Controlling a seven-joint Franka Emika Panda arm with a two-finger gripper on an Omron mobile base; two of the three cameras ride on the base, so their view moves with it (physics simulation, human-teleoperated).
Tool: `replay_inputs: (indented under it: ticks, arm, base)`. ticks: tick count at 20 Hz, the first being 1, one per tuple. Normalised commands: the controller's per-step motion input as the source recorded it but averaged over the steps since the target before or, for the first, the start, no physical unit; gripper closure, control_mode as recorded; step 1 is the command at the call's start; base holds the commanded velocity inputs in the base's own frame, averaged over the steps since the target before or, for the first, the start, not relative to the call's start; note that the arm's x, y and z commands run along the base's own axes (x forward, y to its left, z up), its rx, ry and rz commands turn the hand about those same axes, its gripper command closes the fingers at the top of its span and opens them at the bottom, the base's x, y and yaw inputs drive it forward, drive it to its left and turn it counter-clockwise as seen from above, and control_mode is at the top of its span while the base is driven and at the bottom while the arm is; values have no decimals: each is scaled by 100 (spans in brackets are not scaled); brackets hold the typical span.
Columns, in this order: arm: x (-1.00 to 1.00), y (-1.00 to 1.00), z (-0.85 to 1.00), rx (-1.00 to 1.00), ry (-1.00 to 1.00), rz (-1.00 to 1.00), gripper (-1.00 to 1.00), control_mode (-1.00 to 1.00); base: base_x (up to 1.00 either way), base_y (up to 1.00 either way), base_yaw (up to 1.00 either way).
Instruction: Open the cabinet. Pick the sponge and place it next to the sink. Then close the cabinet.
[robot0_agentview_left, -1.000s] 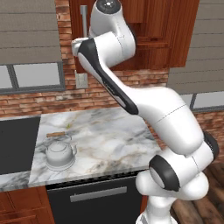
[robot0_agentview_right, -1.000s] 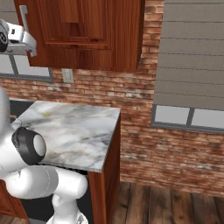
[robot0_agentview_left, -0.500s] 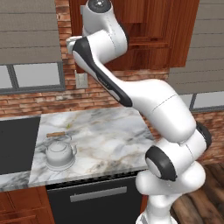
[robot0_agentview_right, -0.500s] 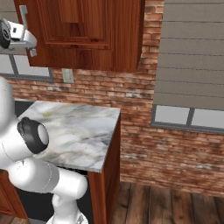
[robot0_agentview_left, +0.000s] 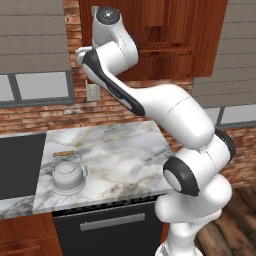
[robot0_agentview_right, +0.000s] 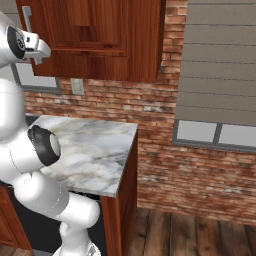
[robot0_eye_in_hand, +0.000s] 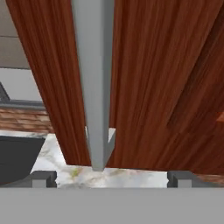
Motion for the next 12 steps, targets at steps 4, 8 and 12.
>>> replay_inputs:
  ticks: [4,8,12]
  arm:
    - [31,0,-3,0,-6,0,-100,-100]
    - [19,4,0,0,-3,0,-100,-100]
    - [2,19,10,0,0,0,-100,-100]
  base:
    - [0,0,0]
    - [0,0,0]
    - [0,0,0]
